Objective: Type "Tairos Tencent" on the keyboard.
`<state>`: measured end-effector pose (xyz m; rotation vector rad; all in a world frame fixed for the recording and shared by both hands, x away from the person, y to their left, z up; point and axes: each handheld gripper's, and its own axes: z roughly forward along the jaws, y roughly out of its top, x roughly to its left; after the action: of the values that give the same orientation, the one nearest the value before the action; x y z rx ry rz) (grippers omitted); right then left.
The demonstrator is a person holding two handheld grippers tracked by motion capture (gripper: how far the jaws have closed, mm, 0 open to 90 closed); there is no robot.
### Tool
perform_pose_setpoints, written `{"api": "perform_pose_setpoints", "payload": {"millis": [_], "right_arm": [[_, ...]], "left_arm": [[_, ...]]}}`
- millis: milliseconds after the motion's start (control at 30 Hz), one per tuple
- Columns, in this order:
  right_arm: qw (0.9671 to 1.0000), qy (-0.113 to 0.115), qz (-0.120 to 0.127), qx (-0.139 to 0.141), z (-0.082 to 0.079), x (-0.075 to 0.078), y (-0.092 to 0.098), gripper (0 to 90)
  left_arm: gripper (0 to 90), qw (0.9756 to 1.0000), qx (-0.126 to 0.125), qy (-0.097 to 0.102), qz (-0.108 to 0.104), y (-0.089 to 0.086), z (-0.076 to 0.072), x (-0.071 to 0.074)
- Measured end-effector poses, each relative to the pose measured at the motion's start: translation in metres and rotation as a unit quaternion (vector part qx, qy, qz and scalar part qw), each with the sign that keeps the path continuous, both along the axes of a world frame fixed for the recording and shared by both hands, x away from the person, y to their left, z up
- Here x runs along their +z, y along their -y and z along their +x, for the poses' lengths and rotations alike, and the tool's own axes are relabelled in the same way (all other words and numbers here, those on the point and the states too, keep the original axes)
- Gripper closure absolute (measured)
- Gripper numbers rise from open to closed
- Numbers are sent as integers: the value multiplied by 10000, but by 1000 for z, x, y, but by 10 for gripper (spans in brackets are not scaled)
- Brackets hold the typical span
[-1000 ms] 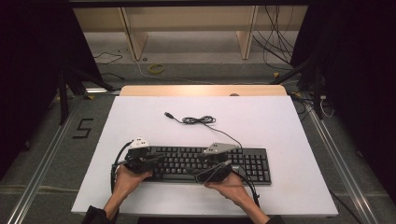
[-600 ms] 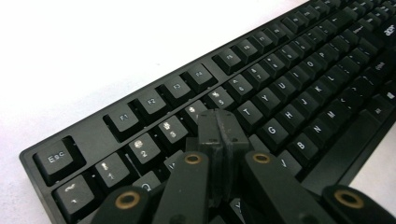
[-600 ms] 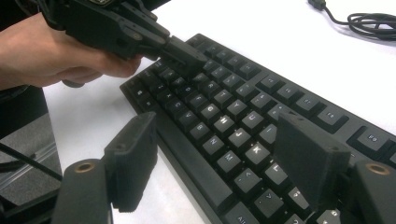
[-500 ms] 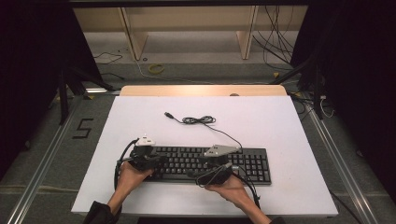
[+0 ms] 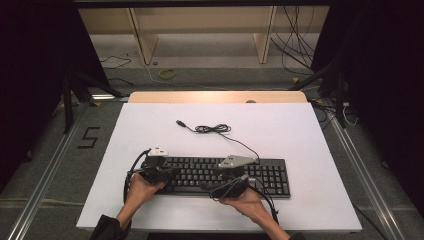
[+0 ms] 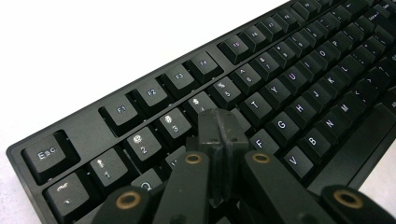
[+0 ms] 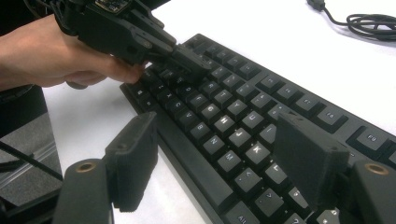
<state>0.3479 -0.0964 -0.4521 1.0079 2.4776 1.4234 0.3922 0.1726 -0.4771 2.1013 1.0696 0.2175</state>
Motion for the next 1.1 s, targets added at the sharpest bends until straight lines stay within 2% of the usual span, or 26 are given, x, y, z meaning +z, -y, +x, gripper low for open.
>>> {"api": "perform_pose_setpoints", "payload": {"millis": [133, 333, 500, 533, 600, 833, 1100], "right_arm": [[10000, 23, 10, -12, 0, 1, 1, 319], [10000, 35, 34, -49, 1, 1, 2, 324], [9999, 67, 33, -67, 2, 1, 3, 330], [9999, 63, 33, -74, 2, 1, 3, 331], [9999, 62, 31, -80, 2, 2, 3, 336], [9999, 99, 34, -108, 4, 2, 2, 355], [9998, 88, 19, -149, 8, 2, 1, 397]], "left_arm": [[893, 10000, 33, 82, -2, 0, -1, 2], [847, 9997, 75, 144, -192, -5, -4, 8], [775, 9993, 60, 138, -330, -8, -5, 10], [758, 9989, -21, 151, -448, -10, -6, 11], [721, 9985, -42, 185, -520, -11, -7, 12], [622, 9977, -66, 217, -641, -14, -12, 14], [513, 9969, 20, 289, -726, -16, -16, 18]]}}
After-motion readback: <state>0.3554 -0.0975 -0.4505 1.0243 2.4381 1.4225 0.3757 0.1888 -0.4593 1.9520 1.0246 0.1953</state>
